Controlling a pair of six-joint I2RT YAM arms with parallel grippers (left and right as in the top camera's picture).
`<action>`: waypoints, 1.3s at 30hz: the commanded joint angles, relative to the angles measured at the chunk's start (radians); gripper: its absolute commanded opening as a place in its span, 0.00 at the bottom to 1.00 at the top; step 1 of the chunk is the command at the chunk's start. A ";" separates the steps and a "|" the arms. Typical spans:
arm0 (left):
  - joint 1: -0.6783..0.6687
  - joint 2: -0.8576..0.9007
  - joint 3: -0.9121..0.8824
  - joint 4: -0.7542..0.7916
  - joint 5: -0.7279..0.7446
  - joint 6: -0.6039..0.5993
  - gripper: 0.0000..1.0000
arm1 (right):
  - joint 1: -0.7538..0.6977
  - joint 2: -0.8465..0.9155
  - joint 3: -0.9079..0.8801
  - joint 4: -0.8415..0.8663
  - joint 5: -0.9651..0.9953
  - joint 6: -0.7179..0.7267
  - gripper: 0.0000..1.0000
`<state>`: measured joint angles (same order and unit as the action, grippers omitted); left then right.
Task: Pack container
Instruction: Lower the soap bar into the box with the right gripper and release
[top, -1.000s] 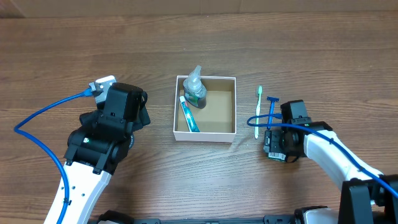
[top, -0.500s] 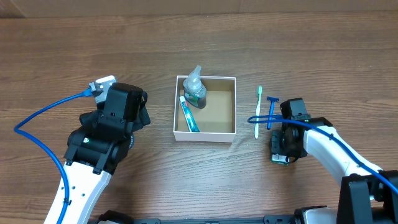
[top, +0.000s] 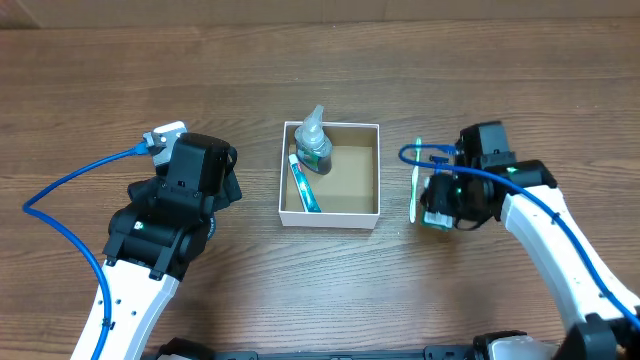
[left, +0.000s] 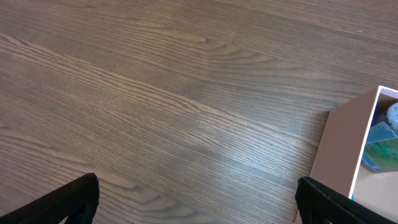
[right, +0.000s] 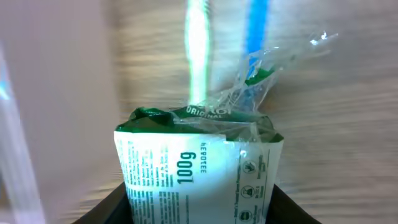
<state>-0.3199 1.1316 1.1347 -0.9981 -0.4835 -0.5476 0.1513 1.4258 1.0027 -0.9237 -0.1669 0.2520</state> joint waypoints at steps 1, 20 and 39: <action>0.005 0.005 0.014 0.004 -0.013 0.010 1.00 | 0.097 -0.061 0.112 -0.006 -0.058 0.069 0.45; 0.005 0.005 0.014 0.004 -0.013 0.010 1.00 | 0.555 0.147 0.169 0.271 0.279 0.192 0.45; 0.005 0.005 0.014 0.004 -0.013 0.010 1.00 | 0.555 0.154 0.171 0.250 0.225 0.190 1.00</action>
<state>-0.3199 1.1328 1.1347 -0.9985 -0.4835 -0.5472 0.7021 1.6093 1.1427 -0.6697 0.0669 0.4412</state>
